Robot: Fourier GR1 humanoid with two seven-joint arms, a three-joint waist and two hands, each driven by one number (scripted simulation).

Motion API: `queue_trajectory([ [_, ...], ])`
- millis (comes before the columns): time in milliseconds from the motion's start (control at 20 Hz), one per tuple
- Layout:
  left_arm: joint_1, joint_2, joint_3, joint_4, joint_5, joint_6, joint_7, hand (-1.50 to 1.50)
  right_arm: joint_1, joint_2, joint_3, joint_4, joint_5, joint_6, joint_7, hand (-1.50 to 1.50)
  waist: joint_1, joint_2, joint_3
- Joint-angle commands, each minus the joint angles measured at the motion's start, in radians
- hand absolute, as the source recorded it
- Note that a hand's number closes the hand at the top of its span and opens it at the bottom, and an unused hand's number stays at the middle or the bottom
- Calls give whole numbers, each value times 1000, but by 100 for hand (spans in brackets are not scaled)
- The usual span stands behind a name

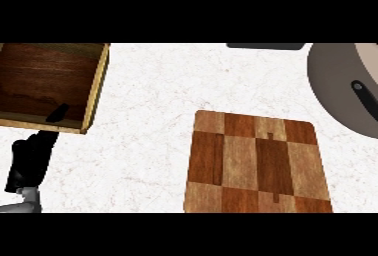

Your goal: Pick the tomato from the cutting board and place it in the pot

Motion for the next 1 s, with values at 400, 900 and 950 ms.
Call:
queue_trajectory([
  [400,-42,24,14,-19,14,-26,19,0,-116,22,-73,334,-37,15,-120,-150,32,15,4],
  [900,-9,-5,8,47,-1,-13,-51,0,-166,-1,-267,340,-234,68,-325,-150,10,11,5],
  [950,-8,1,4,28,-1,-19,-42,0,-185,29,-293,342,-261,45,-321,-150,22,10,5],
])
